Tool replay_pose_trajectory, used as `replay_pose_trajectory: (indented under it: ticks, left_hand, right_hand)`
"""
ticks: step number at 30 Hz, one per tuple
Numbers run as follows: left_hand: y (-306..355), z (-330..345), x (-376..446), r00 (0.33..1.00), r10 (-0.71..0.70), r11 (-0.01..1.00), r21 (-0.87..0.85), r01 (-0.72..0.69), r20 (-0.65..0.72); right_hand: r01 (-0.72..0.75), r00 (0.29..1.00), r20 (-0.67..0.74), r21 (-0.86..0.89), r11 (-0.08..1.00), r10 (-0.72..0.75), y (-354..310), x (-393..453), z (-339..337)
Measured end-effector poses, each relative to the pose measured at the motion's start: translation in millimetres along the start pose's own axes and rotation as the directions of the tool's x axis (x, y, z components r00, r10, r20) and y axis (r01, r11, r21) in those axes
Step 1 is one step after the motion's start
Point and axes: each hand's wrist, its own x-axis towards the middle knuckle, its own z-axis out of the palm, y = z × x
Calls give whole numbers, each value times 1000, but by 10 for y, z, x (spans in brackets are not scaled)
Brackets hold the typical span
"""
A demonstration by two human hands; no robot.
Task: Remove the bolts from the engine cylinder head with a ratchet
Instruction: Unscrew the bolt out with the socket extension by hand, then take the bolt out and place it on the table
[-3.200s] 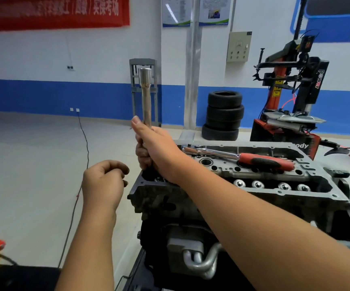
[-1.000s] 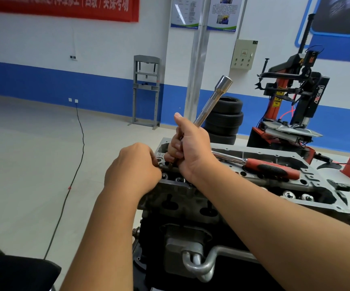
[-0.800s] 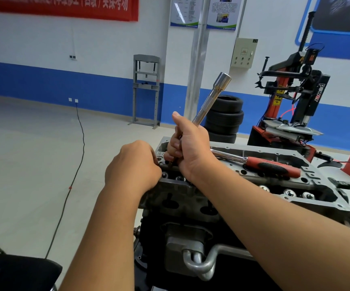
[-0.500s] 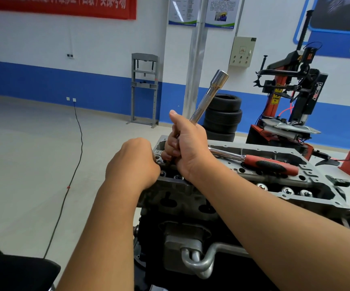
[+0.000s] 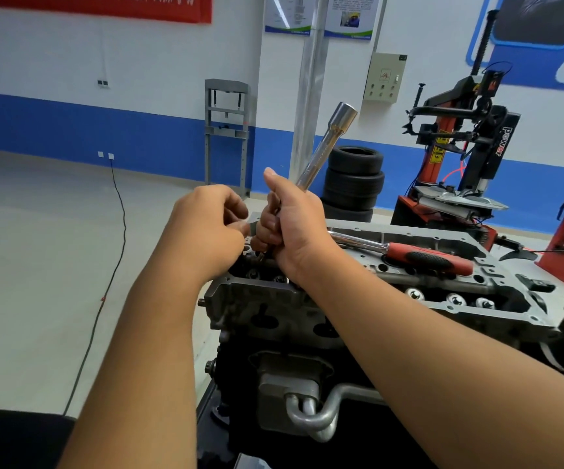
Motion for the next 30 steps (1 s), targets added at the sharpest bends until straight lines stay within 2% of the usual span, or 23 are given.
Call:
replay_pose_trajectory:
  ticks: [5, 9, 11, 14, 18, 21, 26, 28, 30]
  left_hand:
    - [-38, 32, -25, 996, 38, 983, -175, -51, -76]
    - [44, -98, -24, 967, 42, 909, -392, -141, -252]
    - [87, -149, -20, 951, 23, 846, -501, -183, -308]
    - [172, -145, -27, 952, -65, 711, -683, -166, -299]
    - [386, -11, -93, 942, -114, 631, -755, -176, -315]
    - [761, 114, -205, 959, -128, 534, -832, -148, -253]
    - [1666, 362, -330, 989, 6, 573, -810, -125, -149]
    - [2081, 559, -457, 998, -1, 559, -828, -56, -68]
    - [2480, 813, -648, 997, -34, 500, -862, 82, 76]
  right_hand:
    - [13, 999, 39, -8, 1000, -13, -10, -24, 16]
    - [-1, 998, 67, -37, 999, 3, -7, -48, 30]
    - [0, 997, 82, -38, 999, 3, -15, -66, 33]
    - [1, 991, 135, -71, 997, 8, -85, -108, 19]
    - [-78, 969, 228, -75, 994, 94, -359, -230, -52]
    - [-75, 960, 263, -80, 994, 93, -712, -407, -237]
    - [30, 983, 184, -45, 999, -21, -1299, -958, -790]
    - [82, 990, 118, -70, 994, -73, -1532, -1227, -1093]
    - [114, 993, 49, -124, 986, -109, -1760, -1508, -1474]
